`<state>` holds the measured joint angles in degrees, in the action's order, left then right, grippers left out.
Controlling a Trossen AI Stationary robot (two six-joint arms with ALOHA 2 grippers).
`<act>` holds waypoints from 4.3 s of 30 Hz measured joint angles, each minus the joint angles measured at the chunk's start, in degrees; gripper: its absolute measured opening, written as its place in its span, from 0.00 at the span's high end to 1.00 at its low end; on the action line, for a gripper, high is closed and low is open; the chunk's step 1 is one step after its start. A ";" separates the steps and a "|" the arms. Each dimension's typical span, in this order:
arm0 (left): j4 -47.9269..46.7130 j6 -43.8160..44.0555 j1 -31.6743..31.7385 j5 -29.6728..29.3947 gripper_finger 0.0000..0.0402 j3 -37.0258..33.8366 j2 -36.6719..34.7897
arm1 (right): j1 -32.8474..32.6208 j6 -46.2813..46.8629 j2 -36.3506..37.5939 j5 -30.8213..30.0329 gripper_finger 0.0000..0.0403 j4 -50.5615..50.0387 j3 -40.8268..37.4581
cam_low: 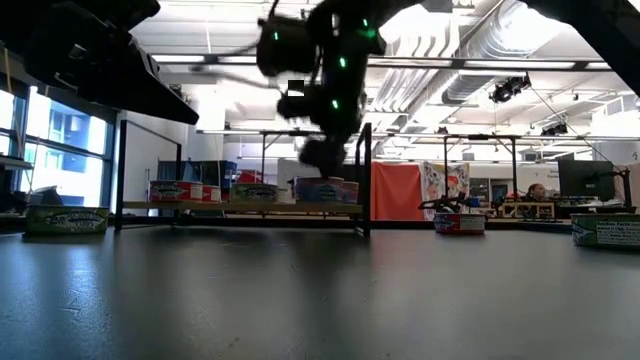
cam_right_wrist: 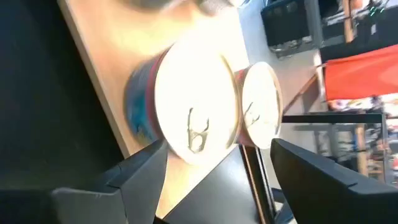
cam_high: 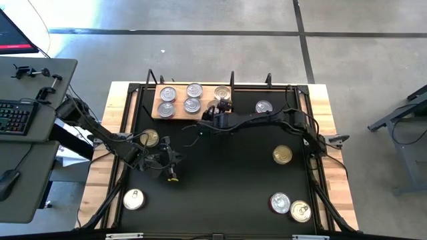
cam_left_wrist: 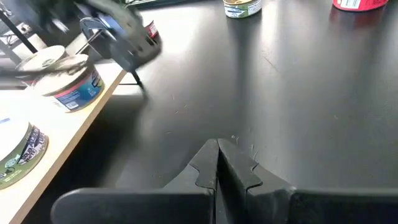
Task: Stack canned seafood by type on shelf
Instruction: Put the blue pink tuna can on the shelf aligned with the blue pink tuna can, then adjust the blue pink cans on the shelf
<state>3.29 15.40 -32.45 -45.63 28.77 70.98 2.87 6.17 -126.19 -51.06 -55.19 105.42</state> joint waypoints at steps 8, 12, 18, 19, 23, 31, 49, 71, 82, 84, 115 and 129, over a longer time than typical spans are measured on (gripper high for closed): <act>0.00 0.57 0.00 0.00 1.00 0.00 0.02 | 0.42 1.96 0.08 11.55 0.32 -4.92 10.24; 0.02 0.57 0.00 0.01 1.00 0.00 0.02 | 2.47 -1.90 0.13 18.97 0.43 -0.08 9.99; -0.02 0.94 0.00 0.00 1.00 0.00 0.04 | 8.44 1.43 -0.20 21.32 0.73 3.61 8.27; -0.03 0.94 0.00 0.02 1.00 0.00 0.04 | 9.33 1.84 -0.20 22.80 0.79 4.09 7.90; -0.23 0.96 0.00 0.02 1.00 0.00 0.04 | 12.13 2.26 -0.20 29.33 0.97 4.08 5.83; -0.44 0.98 0.00 0.02 1.00 0.00 0.04 | 12.78 2.30 0.05 29.62 0.94 1.20 4.47; -0.43 0.98 -0.02 0.02 1.00 0.00 0.04 | 13.39 0.85 0.74 18.33 1.00 4.84 7.49; -0.46 0.96 0.00 0.02 1.00 0.02 0.04 | 18.16 -7.63 -2.60 23.05 1.00 8.12 7.00; -0.46 0.96 0.00 0.02 1.00 0.02 0.04 | 18.18 -9.11 -2.60 25.04 1.00 10.04 7.63; -0.46 0.96 0.00 0.00 1.00 0.02 0.04 | 17.97 -9.24 -2.59 23.28 1.00 9.70 8.68; -0.46 0.98 0.00 0.02 1.00 0.02 0.04 | 19.87 -3.39 -2.51 27.76 1.00 5.33 10.02; -0.48 0.98 0.00 0.02 1.00 0.02 0.04 | 20.93 -3.40 -2.56 39.88 1.00 4.72 10.02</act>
<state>2.81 16.38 -32.45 -45.60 28.80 71.02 23.80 2.76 -128.75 -11.19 -50.46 115.44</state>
